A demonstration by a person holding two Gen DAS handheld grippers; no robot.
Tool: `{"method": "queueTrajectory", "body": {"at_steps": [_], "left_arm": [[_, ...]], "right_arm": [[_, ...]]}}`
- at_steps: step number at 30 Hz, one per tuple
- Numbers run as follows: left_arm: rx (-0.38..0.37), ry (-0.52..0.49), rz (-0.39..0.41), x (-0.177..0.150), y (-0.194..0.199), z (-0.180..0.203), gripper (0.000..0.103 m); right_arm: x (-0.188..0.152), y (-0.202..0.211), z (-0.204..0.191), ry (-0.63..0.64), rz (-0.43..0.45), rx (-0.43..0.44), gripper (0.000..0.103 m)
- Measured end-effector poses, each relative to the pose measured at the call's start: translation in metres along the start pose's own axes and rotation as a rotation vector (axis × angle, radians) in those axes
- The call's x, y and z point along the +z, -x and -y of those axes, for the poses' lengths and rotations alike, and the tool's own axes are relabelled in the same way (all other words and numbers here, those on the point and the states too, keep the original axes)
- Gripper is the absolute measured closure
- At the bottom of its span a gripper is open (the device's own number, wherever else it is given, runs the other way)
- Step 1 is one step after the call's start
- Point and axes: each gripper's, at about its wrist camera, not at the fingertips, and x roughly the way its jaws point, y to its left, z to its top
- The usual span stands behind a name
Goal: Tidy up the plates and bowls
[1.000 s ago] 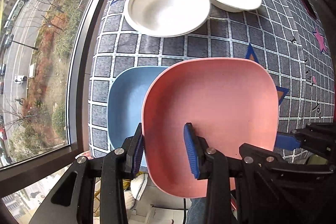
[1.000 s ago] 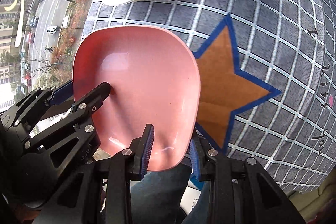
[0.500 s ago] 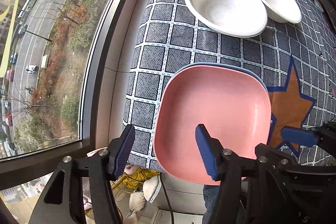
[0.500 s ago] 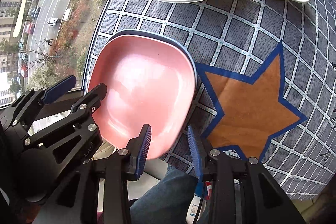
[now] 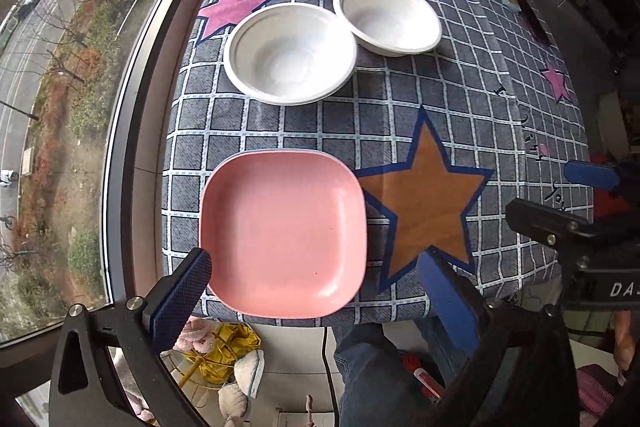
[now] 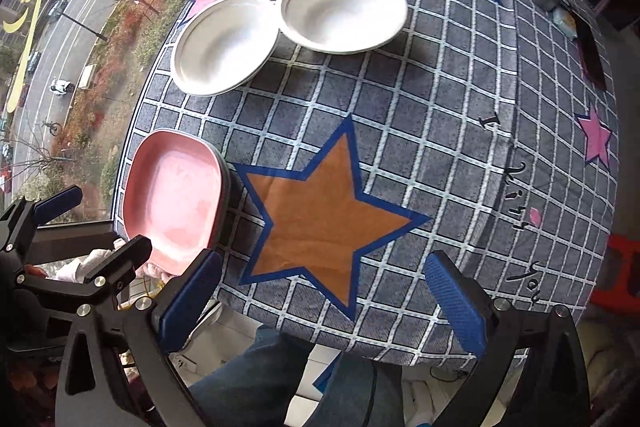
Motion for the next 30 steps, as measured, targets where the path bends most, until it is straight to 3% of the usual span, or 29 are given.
{"method": "queueTrajectory", "body": {"at_steps": [10,17,30], "left_arm": [[-0.017,-0.169,0.019,-0.002,0.014,0.063,0.0],[-0.044,-0.176,-0.013,-0.003,0.01,0.07,0.0],[-0.026,-0.179,-0.018,-0.006,0.01,0.073,0.0]], "right_arm": [[-0.031,0.005,0.062,-0.182,-0.031,-0.03,0.001],[-0.037,0.006,0.066,-0.184,-0.028,-0.019,0.001],[-0.043,0.004,0.068,-0.198,-0.034,-0.008,0.001]]}}
